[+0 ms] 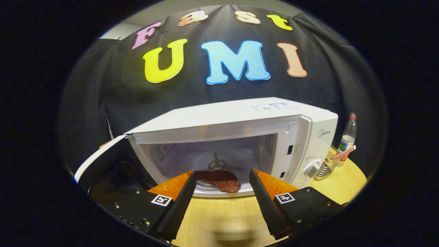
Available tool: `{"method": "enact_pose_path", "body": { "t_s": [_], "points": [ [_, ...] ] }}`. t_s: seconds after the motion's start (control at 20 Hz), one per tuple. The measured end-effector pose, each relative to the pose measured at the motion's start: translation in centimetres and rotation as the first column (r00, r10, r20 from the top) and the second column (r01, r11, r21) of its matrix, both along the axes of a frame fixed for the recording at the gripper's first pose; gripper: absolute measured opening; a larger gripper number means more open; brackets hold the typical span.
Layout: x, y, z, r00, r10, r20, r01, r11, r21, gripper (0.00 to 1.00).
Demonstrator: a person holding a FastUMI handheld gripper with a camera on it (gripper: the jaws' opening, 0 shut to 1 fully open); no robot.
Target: Open the microwave, put the food inside, and close the microwave door.
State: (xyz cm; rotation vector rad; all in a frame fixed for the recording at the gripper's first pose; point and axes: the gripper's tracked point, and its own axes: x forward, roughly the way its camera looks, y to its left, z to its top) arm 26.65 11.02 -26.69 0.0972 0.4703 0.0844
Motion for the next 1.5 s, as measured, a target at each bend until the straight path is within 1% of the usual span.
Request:
{"method": "enact_pose_path", "body": {
  "t_s": [0.35, 0.65, 0.9, 1.15, 1.3, 1.45, 1.5],
  "points": [
    [-8.7, 2.1, 8.1, 0.994, 0.074, 0.086, -0.077, 0.997, 0.031, 0.94],
    [-15.1, 6.5, 11.8, 0.98, 0.161, 0.121, -0.168, 0.984, 0.053, 0.94],
    [-19.1, 11.2, 14.1, 0.96, 0.232, 0.157, -0.247, 0.965, 0.089, 0.94],
    [-22.6, 16.5, 14.4, 0.928, 0.329, 0.175, -0.352, 0.928, 0.12, 0.94],
    [-24.6, 19.8, 13.1, 0.902, 0.402, 0.156, -0.422, 0.897, 0.131, 0.94],
    [-26.3, 22.1, 11.2, 0.879, 0.459, 0.132, -0.475, 0.869, 0.141, 0.94],
    [-26.8, 22.6, 10.3, 0.874, 0.471, 0.123, -0.485, 0.862, 0.146, 0.9]
  ]
}}
